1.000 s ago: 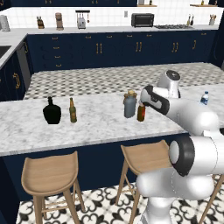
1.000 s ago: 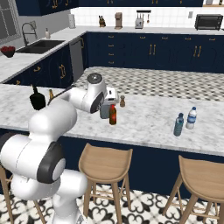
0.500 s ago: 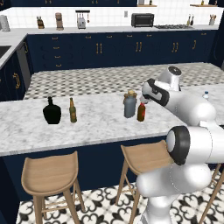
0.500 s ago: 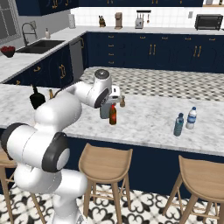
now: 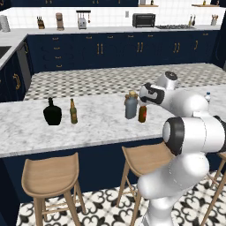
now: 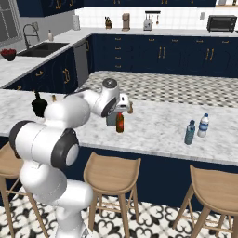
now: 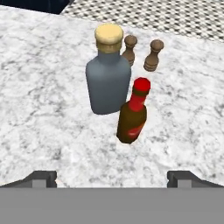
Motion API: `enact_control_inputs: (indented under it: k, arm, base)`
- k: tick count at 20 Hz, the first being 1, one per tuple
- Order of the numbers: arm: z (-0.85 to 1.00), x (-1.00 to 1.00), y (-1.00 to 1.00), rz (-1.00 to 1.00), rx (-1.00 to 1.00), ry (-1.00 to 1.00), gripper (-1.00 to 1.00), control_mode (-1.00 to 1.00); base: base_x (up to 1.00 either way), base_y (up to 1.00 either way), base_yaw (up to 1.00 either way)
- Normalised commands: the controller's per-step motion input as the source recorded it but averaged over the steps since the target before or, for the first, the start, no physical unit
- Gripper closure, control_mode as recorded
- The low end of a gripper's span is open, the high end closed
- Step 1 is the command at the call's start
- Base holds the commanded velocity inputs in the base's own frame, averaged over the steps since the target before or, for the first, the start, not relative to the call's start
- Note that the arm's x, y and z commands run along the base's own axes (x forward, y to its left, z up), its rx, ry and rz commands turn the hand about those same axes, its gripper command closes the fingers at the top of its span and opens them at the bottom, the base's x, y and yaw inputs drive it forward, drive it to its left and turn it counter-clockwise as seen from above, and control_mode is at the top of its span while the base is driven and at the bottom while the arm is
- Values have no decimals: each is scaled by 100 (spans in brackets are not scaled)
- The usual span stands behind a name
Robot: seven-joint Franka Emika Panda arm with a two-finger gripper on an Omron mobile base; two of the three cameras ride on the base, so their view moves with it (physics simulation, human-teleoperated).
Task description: Move the plastic bottles in the middle to the plastics group, and the glass bottles in the middle to the glass group.
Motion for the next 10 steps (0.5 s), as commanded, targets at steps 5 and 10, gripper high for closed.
enact_control_inputs:
  k: [5, 10]
  arm:
    - [-9, 38, 0, 1, 0, 0, -100, -100]
    - [-16, 23, -6, 4, 0, 0, -100, -100]
  base:
    - [0, 0, 0]
    - [0, 0, 0]
